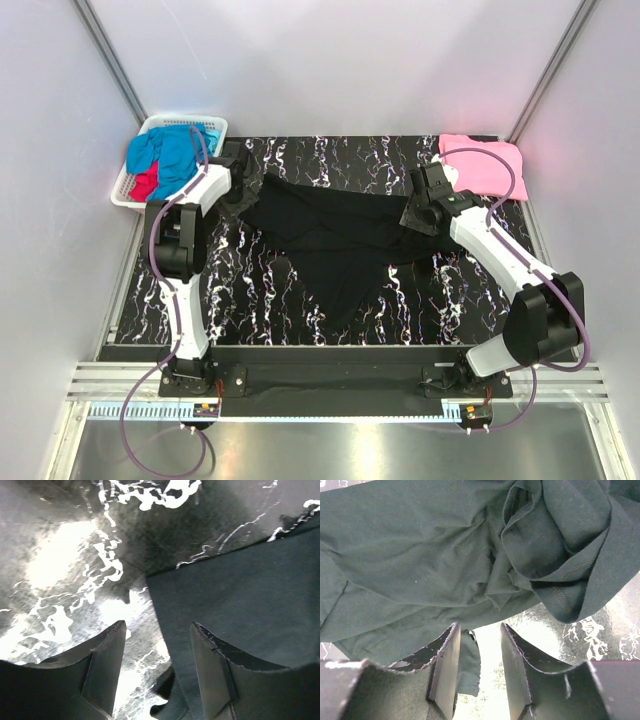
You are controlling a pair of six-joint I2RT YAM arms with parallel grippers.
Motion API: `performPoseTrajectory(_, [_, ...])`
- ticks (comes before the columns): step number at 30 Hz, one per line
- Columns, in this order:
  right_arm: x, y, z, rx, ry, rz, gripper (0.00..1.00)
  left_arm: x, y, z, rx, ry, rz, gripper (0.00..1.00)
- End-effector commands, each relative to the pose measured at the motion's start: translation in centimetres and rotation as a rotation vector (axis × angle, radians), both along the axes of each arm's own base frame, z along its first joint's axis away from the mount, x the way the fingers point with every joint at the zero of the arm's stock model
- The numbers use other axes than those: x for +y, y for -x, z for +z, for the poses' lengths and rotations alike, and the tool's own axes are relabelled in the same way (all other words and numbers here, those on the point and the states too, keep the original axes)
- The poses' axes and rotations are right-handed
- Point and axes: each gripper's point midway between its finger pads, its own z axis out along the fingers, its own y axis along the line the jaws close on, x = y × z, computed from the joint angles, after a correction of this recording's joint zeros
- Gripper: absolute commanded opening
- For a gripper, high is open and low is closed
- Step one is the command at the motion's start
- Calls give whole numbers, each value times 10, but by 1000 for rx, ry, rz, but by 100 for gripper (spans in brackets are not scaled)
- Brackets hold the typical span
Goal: Fold and stack the t-shirts
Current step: Flatten the tshirt out
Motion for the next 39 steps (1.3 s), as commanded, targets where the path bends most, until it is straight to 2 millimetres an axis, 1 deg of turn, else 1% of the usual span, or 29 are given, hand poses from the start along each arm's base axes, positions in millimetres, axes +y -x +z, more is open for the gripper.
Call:
performPoseTrajectory(1, [8,-6,18,-52,-37,9,45,9,-13,14,-41,-46,31,59])
performPoseTrajectory(6, [10,-3,17,-45,-53,12,45,8,-17,9,-28,-48,27,59])
performPoseTrajectory(7, [10,-3,18,-48,-54,10,45,8,-17,5,-16,-49,23,59])
performPoseTrajectory(9, [11,-1,21,-50,-60,17,45,7,-20,6,-22,-45,23,59])
performPoseTrajectory(14, [9,1,30,-66,-62,14,45,3,-22,-3,-5,-26,18,59])
performPoseTrajectory(20, [9,0,38,-78,-63,14,45,0,-21,-14,18,-14,24,57])
performPoseTrajectory(21, [10,0,39,-80,-65,17,45,0,-19,-19,30,-14,25,55])
performPoseTrajectory(25, [9,1,39,-77,-63,20,46,-3,-19,-25,43,-7,21,40])
performPoseTrajectory(26, [8,1,38,-74,-56,18,46,-3,-20,-25,43,-7,16,31])
performPoseTrajectory(30, [3,5,24,-42,-28,3,46,-5,-22,-22,34,-13,-2,15])
performPoseTrajectory(36, [-1,10,5,5,-10,-18,45,-4,-24,-14,20,-21,-24,0])
performPoseTrajectory(39, [-5,12,-6,27,8,-36,45,-2,-22,-3,-1,-32,-25,0])
